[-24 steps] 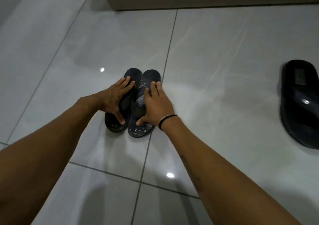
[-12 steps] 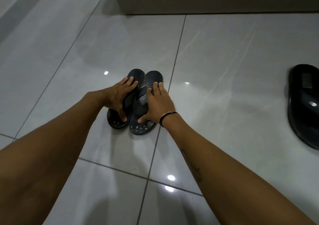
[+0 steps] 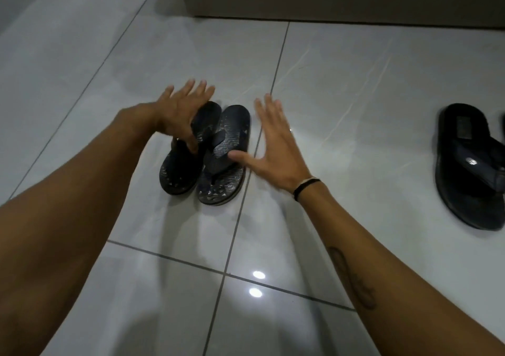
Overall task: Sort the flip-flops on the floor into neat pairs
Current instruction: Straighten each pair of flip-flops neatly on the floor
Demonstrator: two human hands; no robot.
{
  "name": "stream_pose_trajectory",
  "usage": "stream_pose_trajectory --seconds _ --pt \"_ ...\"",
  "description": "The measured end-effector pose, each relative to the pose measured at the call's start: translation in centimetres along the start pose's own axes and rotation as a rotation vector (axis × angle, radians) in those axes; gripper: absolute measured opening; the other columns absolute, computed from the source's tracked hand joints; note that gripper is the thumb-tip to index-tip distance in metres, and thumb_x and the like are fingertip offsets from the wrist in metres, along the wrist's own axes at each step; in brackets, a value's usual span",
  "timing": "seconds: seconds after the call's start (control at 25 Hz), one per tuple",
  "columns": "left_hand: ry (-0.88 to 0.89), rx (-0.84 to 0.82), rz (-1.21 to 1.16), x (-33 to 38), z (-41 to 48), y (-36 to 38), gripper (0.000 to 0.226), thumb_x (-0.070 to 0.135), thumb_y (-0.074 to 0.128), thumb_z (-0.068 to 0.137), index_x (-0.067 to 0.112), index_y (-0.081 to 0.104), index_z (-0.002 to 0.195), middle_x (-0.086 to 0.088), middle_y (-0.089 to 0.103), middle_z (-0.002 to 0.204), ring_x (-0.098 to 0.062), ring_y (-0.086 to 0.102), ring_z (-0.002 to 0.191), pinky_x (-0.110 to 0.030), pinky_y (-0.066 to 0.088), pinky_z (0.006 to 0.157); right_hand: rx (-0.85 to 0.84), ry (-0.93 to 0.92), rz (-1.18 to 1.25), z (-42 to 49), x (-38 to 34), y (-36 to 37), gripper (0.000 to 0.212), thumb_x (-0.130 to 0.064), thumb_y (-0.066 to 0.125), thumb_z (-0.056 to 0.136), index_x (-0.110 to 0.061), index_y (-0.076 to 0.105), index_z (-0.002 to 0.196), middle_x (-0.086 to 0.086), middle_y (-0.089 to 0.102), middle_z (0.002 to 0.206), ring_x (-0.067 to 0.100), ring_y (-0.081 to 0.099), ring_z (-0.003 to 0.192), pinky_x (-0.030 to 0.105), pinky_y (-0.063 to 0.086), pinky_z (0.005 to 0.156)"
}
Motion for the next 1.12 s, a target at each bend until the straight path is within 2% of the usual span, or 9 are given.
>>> stream_pose_trajectory --seconds 0.08,0.16,0.32,0.44,0.52,0.68,0.84,1.0,1.12 --pt "0.115 0.146 -0.085 4.6 1.5 -2.4 0.141 0.054 0.089 0.069 0.022 -0.01 0.166 -0.007 -0.013 0.175 -0.028 -0.014 0.161 -0.057 -0.003 0.129 0.106 0.051 -0.073 -1.7 3.7 -4.0 0.11 -0.073 0.061 0.084 -0.018 0.009 0.164 0.007 0.003 0.174 0.026 -0.003 0.161 0.044 0.008 0.13" --pt "0.265 0.208 -0.166 12.3 3.2 -2.5 0.135 0.067 0.078 0.074 0.021 -0.008 0.166 -0.006 -0.012 0.176 -0.028 -0.013 0.161 -0.057 0.0 0.129 0.115 0.109 -0.236 -3.6 8.3 -8.1 0.102 -0.066 0.06 0.088 -0.016 0.013 0.164 0.01 0.007 0.173 0.028 0.0 0.161 0.045 0.011 0.13" --pt "0.384 0.196 -0.271 27.6 5.7 1.1 0.139 0.084 0.068 0.07 0.024 -0.011 0.166 -0.005 -0.02 0.174 -0.026 -0.019 0.16 -0.052 -0.003 0.13 0.063 0.224 -0.454 -8.6 16.3 -16.9 0.083 -0.049 0.06 0.096 -0.019 0.02 0.162 0.009 0.012 0.173 0.028 0.003 0.161 0.05 0.016 0.129" --pt "0.477 0.192 -0.304 35.5 6.6 2.5 0.138 0.087 0.064 0.07 0.021 -0.011 0.166 -0.006 -0.022 0.174 -0.026 -0.02 0.16 -0.052 -0.002 0.13 0.122 0.369 -0.432 -13.0 20.2 -22.8 0.077 -0.036 0.061 0.094 -0.022 0.027 0.161 0.005 0.014 0.173 0.026 0.003 0.161 0.051 0.016 0.128" --pt "0.518 0.184 -0.322 40.0 7.0 2.7 0.139 0.087 0.064 0.07 0.021 -0.011 0.166 -0.007 -0.023 0.174 -0.026 -0.021 0.16 -0.052 -0.001 0.13 0.152 0.455 -0.412 -15.5 22.1 -25.7 0.081 -0.029 0.062 0.087 -0.023 0.028 0.16 0.006 0.014 0.173 0.027 0.002 0.161 0.054 0.017 0.128" --pt "0.526 0.188 -0.406 47.4 8.1 1.9 0.147 0.088 0.069 0.063 0.023 -0.016 0.165 -0.008 -0.029 0.171 -0.027 -0.025 0.159 -0.052 -0.003 0.13 0.102 0.577 -0.381 -19.1 26.2 -30.5 0.103 -0.03 0.069 0.073 -0.032 0.018 0.162 0.007 0.003 0.174 0.031 -0.003 0.161 0.055 0.014 0.127" --pt "0.505 0.224 -0.379 51.7 8.8 1.0 0.152 0.088 0.074 0.056 0.023 -0.007 0.167 -0.01 -0.029 0.171 -0.033 -0.028 0.157 -0.053 -0.006 0.128 -0.121 0.704 -0.369 -20.1 30.7 -33.3 0.125 -0.029 0.086 0.067 -0.034 0.006 0.163 0.011 0.0 0.173 0.038 -0.006 0.159 0.056 0.016 0.127" --pt "0.482 0.206 -0.306 52.7 8.4 1.1 0.145 0.081 0.079 0.057 0.016 0.011 0.167 -0.009 -0.004 0.176 -0.038 -0.028 0.156 -0.054 0.001 0.13 -0.211 0.69 -0.405 -19.8 31.7 -32.7 0.11 -0.027 0.087 0.075 -0.025 0.022 0.163 0.006 0.009 0.173 0.041 -0.016 0.157 0.052 0.009 0.126" --pt "0.528 0.18 -0.305 54.7 7.8 0.7 0.143 0.078 0.083 0.055 0.018 0.015 0.166 -0.007 0.0 0.176 -0.036 -0.027 0.157 -0.051 0.004 0.129 -0.212 0.707 -0.417 -21.2 32.2 -33.5 0.109 -0.024 0.089 0.074 -0.027 0.025 0.162 0.006 0.009 0.173 0.042 -0.016 0.157 0.055 0.011 0.126"
Point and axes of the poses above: each hand's wrist, its own z-axis towards the middle knuckle, its own y-axis out of the palm, x = y × z, the point moved 5 cm from there along z, towards the middle knuckle
